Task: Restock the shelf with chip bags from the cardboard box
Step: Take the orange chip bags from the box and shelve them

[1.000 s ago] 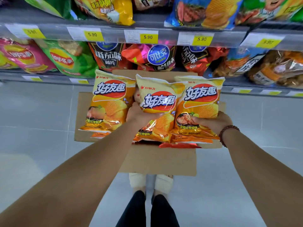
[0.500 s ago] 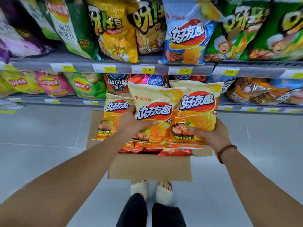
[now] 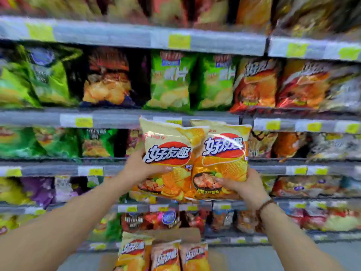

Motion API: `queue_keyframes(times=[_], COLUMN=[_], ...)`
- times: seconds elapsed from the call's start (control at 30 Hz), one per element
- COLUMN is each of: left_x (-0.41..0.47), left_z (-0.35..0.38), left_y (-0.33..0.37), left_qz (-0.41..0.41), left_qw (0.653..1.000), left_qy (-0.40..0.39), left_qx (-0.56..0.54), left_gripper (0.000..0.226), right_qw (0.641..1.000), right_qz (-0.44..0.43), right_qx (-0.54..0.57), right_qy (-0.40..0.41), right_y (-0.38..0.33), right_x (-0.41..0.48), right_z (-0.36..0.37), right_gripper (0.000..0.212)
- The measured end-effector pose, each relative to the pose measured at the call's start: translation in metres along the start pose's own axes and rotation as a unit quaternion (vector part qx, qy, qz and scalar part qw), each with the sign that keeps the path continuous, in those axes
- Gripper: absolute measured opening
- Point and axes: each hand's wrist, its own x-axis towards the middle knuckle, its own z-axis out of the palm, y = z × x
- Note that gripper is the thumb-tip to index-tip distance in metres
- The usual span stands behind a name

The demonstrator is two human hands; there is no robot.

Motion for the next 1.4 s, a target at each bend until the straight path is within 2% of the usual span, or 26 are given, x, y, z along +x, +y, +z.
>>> queue_keyframes(times=[0.2,0.33,0.53,0.63,0.7,0.83,0.93,1.07,1.2,1.27,1.33,1.4], left_x=[-0.002,0.0,0.011,0.023,0.029,0.053,0.072,0.1,0.115,0.119,0.125,0.126], left_z=[-0.042,-0.061,-0.056,-0.039,-0.023,0.022,0.057,0.102,0.126,0.131,0.138,0.143], left_y=[0.15,0.211,0.272,0.292,0.302,0.329,0.351,0.384,0.413,0.419,0.424,0.427], left_qz=[0.144,0.202,0.261,0.259,0.261,0.244,0.221,0.183,0.095,0.069,0.06,0.051], left_qw=[0.99,0.979,0.964,0.965,0.964,0.968,0.973,0.976,0.984,0.987,0.988,0.99], left_qy=[-0.001,-0.006,-0.021,-0.014,-0.008,-0.021,-0.021,-0.037,-0.079,-0.071,-0.062,-0.063], left_qx=[-0.003,-0.006,-0.043,-0.045,-0.053,-0.063,-0.061,-0.11,-0.129,-0.129,-0.125,-0.116], left_gripper=[0.06,0.069,0.083,0.096,0.095,0.096,0.104,0.088,0.07,0.071,0.059,0.059], right_qw=[0.989,0.975,0.964,0.962,0.962,0.96,0.966,0.975,0.982,0.983,0.984,0.984], right_qz=[-0.147,-0.212,-0.252,-0.252,-0.248,-0.246,-0.232,-0.196,-0.15,-0.141,-0.142,-0.142], right_qx=[0.01,0.021,0.032,0.04,0.042,0.057,0.047,0.046,0.056,0.064,0.06,0.064], right_qy=[0.03,0.06,0.077,0.096,0.109,0.121,0.108,0.09,0.098,0.097,0.09,0.09], right_y=[-0.138,-0.197,-0.248,-0.261,-0.266,-0.271,-0.275,-0.29,-0.307,-0.313,-0.319,-0.326], right_x=[-0.01,-0.018,-0.019,-0.011,-0.003,0.025,0.051,0.097,0.143,0.162,0.178,0.198], right_z=[-0.027,-0.043,-0.073,-0.094,-0.109,-0.158,-0.197,-0.257,-0.304,-0.316,-0.322,-0.322], right_gripper=[0.053,0.064,0.045,0.043,0.046,0.026,0.027,0.031,0.04,0.042,0.043,0.052])
